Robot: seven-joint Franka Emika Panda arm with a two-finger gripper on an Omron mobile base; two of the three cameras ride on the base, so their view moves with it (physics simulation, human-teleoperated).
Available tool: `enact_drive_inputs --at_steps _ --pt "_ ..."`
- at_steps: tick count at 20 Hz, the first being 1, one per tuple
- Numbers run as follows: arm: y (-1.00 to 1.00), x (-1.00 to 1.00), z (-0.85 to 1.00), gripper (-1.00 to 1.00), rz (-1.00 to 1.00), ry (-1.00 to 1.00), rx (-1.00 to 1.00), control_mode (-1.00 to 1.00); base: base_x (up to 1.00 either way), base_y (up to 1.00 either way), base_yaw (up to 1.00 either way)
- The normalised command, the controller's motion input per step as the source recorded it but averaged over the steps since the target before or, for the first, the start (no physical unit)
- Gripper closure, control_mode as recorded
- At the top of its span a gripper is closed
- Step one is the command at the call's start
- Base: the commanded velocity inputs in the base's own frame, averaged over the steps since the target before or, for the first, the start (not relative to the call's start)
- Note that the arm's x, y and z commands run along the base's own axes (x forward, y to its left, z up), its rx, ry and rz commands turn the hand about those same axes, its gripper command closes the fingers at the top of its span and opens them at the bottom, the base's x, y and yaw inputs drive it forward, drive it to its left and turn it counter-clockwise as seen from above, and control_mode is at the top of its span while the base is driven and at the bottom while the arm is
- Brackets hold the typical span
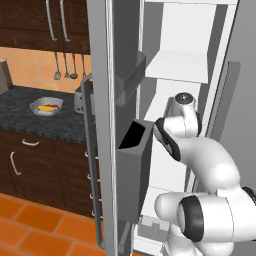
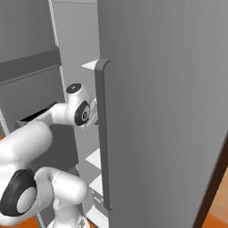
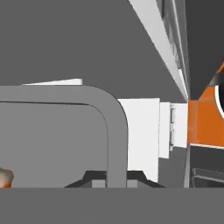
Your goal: Take the meat container that has the shrimp and place it on the second highest rack of the freezer. Then take the vegetable container that has the carrot and corn and place it on the highest rack of the freezer.
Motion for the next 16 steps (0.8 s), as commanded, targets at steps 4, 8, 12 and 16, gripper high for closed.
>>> enact_drive_inputs --at_steps 4,8,12,16 --pt "-0.03 0.49 -0.36 1.0 0.0 0.0 0.0 -1.0 0.0 0.0 0.0" --pt "-0.24 0.42 -0.19 1.0 0.0 0.0 0.0 -1.0 0.0 0.0 0.0" --pt "-0.29 0.43 -0.18 1.0 0.0 0.0 0.0 -1.0 0.0 0.0 0.0" --pt "-0.17 0.49 -0.21 1.0 0.0 0.0 0.0 -1.0 0.0 0.0 0.0"
